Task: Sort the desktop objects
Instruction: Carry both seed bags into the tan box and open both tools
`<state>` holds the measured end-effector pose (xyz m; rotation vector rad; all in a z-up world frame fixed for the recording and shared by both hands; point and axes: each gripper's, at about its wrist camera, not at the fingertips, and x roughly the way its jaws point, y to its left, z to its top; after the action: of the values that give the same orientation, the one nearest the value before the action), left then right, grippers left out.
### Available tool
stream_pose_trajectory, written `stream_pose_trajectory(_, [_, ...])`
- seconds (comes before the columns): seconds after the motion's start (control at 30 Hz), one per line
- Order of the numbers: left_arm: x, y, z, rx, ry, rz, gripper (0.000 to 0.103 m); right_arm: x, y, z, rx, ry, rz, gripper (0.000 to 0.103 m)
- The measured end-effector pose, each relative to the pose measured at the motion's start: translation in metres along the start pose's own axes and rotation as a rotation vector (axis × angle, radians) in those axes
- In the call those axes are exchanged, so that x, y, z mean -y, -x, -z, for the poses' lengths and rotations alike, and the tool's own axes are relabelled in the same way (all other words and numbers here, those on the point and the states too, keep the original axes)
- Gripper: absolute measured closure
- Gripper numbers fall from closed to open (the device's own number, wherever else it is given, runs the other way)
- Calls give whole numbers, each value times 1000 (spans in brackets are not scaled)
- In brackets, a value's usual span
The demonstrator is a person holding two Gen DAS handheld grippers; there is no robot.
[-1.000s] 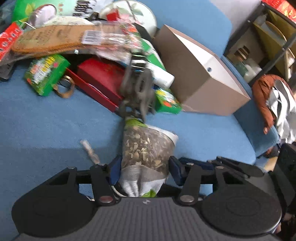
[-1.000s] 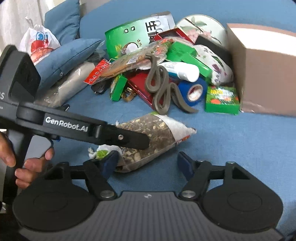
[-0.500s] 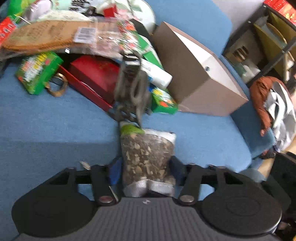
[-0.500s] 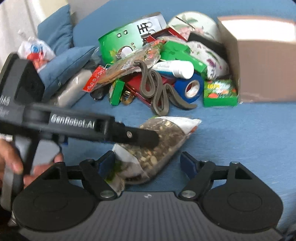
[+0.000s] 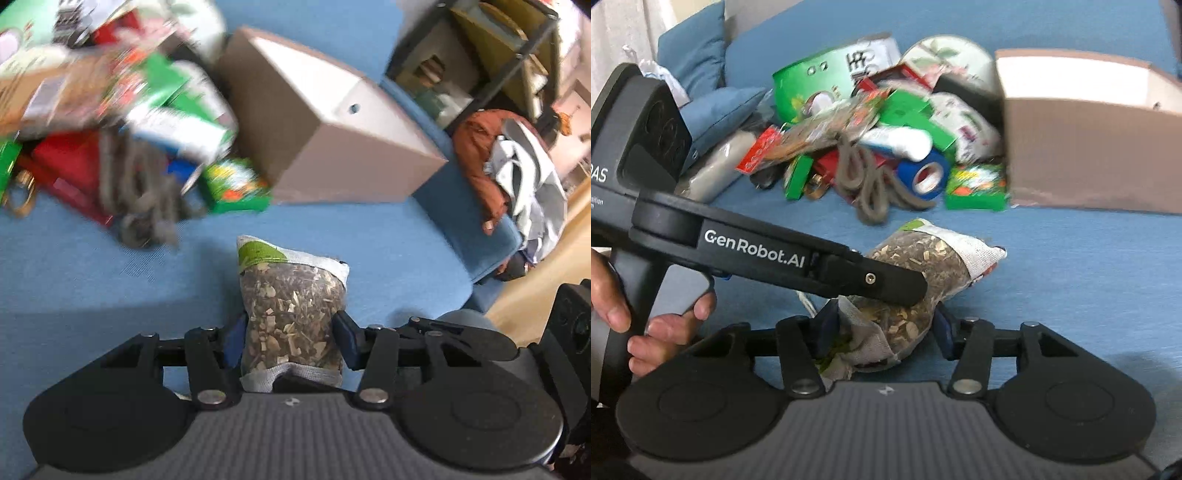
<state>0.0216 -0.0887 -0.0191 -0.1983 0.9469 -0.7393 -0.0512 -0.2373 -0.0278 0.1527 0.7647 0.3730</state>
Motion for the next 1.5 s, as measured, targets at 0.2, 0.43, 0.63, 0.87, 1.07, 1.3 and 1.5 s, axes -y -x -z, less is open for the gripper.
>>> stream_pose_trajectory(0.2, [38,21,-35,124,-104,29,51,8,37,-26,134,36,48,52])
stream_pose_trajectory(0.43, [74,34,-106,313,-181,72,51,25,72,-93,343,127,132,52])
stream_pose_trajectory(0.63, [86,31,-169,446,-194,116,51,46,78,-152,519,114,185,52])
stream_pose_trajectory(0.87, [68,-14,-209,421,-166,70,51,74,34,-187,592,107,236,52])
stream_pose_trajectory(1.07, [41,-69,-220,303,-80,72,51,114,-14,-192,451,107,262,52])
stream_pose_trajectory(1.3, [29,-112,-222,233,-42,39,51,157,-51,-203,255,174,253,52])
stream_pose_trajectory(1.5, [18,-130,-224,189,-51,-19,52,171,-81,-213,124,298,263,53])
